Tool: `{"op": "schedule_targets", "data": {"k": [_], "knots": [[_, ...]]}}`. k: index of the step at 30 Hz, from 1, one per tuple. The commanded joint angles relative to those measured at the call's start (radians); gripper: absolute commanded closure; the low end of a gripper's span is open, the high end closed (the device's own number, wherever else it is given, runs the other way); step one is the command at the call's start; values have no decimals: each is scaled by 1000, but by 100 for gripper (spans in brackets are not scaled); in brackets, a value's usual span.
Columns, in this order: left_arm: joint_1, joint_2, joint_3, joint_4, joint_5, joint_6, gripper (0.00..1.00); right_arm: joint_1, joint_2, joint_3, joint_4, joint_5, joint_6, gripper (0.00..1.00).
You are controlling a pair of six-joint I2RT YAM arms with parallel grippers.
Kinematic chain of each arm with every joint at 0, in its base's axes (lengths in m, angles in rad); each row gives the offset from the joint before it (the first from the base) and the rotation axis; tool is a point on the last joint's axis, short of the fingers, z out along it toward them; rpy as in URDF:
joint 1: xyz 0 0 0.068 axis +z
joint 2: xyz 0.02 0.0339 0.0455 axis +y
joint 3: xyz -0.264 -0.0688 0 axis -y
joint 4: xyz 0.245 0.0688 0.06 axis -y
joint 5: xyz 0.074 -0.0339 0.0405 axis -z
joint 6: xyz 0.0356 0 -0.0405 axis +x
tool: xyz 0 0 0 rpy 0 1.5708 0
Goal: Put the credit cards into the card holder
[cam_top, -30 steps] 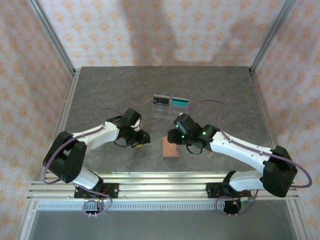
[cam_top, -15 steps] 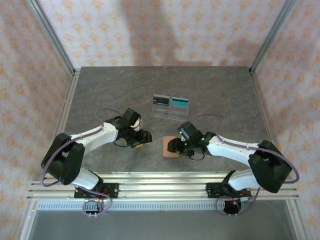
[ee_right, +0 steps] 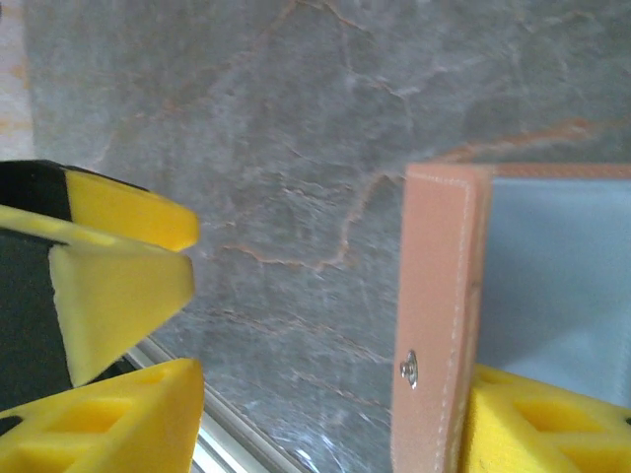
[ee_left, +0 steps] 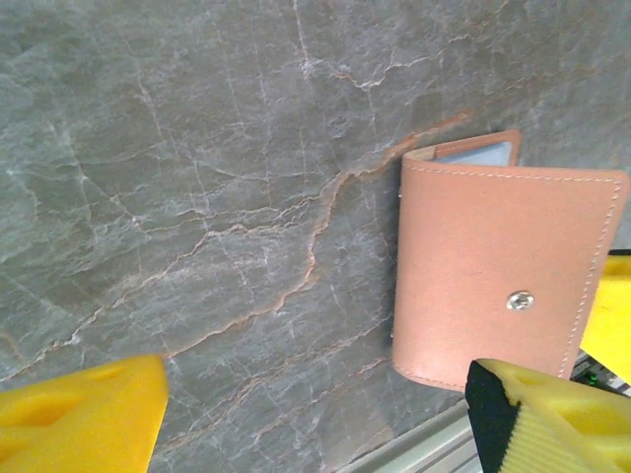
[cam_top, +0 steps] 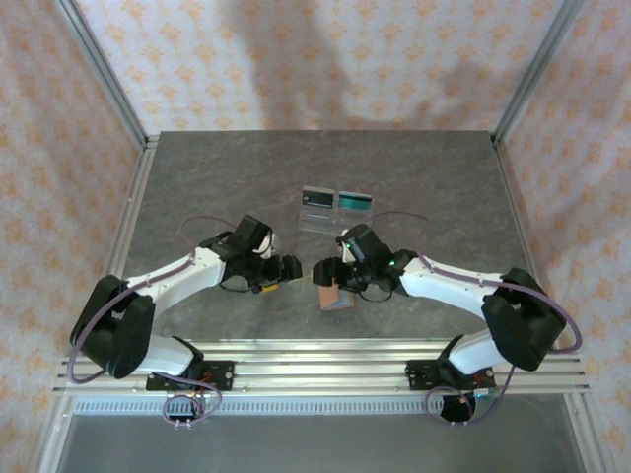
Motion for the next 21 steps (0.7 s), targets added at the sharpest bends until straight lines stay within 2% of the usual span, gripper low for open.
{"op": "schedule_targets", "data": {"k": [1,6,9,10,14,18,21], "knots": [[39,-49,-29,18,30,-23,18,-4,46,13,86,-39,13,36],[100,-79,-34,45,102,-38,20,-1,123,-15,289,-111,125,44],[107,-69,-24,55,131,-37,20,14,167,-6,331,-124,142,61],[107,-63,-25,64,138,-38,20,23,180,8,317,-123,132,65],[108,-28,-24,95,164,-50,23,52,210,39,293,-106,112,64],[108,0,-25,145,185,-72,27,65,224,51,299,-115,115,54],[108,31,-17,159,190,-80,27,68,213,59,288,-111,106,52]]}}
